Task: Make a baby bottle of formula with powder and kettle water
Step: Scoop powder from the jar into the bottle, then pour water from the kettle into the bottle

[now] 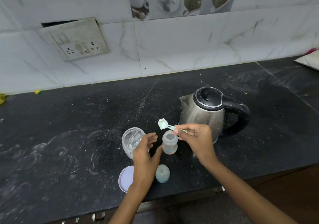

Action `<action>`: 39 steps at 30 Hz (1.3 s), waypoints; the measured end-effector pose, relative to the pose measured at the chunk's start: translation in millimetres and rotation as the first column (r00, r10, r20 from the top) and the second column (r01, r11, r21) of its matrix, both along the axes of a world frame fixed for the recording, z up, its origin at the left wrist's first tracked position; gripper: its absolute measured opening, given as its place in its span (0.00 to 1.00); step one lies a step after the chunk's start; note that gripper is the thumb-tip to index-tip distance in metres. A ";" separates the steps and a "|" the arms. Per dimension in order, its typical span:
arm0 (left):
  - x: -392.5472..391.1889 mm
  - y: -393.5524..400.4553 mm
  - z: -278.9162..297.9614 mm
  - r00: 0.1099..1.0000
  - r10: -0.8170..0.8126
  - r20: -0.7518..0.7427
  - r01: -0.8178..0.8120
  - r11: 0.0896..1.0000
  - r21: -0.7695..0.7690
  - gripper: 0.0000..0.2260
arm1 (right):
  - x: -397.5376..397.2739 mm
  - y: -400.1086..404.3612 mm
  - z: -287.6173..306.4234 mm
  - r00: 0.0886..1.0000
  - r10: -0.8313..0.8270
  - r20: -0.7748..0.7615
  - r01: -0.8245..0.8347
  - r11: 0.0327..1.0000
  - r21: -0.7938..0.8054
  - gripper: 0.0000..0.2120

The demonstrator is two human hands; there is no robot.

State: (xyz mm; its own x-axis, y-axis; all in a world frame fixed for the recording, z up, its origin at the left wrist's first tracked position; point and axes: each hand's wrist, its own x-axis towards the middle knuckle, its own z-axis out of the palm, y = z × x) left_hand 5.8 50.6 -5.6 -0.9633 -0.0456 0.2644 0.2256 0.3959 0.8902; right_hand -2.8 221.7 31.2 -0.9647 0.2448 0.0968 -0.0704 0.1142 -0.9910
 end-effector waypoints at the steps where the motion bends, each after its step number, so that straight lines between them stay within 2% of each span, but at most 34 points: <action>1: 5.0 -9.4 4.6 0.998 0.047 -0.042 -0.047 0.999 0.021 0.17 | -2.3 -7.5 1.4 1.000 0.015 -0.002 -0.015 1.000 0.015 0.06; 5: 14.2 -44.2 16.5 0.983 0.143 -0.116 -0.140 0.989 0.039 0.12 | -15.1 -40.7 5.4 0.996 0.093 0.015 -0.094 0.987 0.132 0.04; 7: 14.3 -52.9 18.8 0.979 0.161 -0.122 -0.158 0.987 0.037 0.10 | -21.3 -56.2 5.8 0.993 0.122 -0.007 -0.115 0.953 0.280 0.04; 10: 14.2 -58.3 16.5 0.981 0.168 -0.095 -0.164 0.985 0.044 0.09 | -29.9 -74.4 4.3 0.989 0.145 0.014 -0.125 0.793 0.597 0.05; 12: 15.0 -58.5 15.9 0.982 0.167 -0.088 -0.163 0.985 0.053 0.10 | -34.0 -82.9 2.5 0.988 0.146 0.050 -0.139 0.699 0.701 0.06; 14: 16.2 -57.1 16.5 0.983 0.164 -0.082 -0.159 0.985 0.061 0.11 | -36.0 -90.1 0.3 0.988 0.138 0.062 -0.139 0.663 0.735 0.06; 21: 17.2 -54.1 17.0 0.986 0.137 -0.093 -0.132 0.989 0.062 0.12 | -33.7 -98.0 -5.4 0.984 0.177 0.018 -0.133 0.664 0.735 0.08; 23: 16.3 -53.8 18.6 0.986 0.129 -0.102 -0.123 0.991 0.062 0.11 | -26.4 -93.4 -4.8 0.985 0.170 0.012 -0.133 0.726 0.675 0.07; 27: 14.2 -47.0 20.6 0.988 0.101 -0.113 -0.094 0.993 0.068 0.10 | -0.3 -68.6 -5.8 0.993 0.098 -0.061 -0.065 0.909 0.412 0.04; 31: 14.1 -24.8 15.3 0.994 0.006 -0.108 -0.001 0.999 0.048 0.10 | 30.0 -38.5 -13.4 0.999 0.015 -0.051 0.000 0.962 0.273 0.03; 35: 11.5 2.3 4.6 0.994 -0.096 -0.051 0.094 0.995 -0.041 0.19 | 48.9 -4.8 -19.0 0.995 -0.067 -0.072 0.085 0.958 0.275 0.04; 39: 0.8 24.9 -6.9 0.987 -0.117 0.105 0.126 0.989 -0.080 0.34 | 48.9 40.6 -10.5 0.956 -0.157 -0.249 0.234 0.918 0.319 0.03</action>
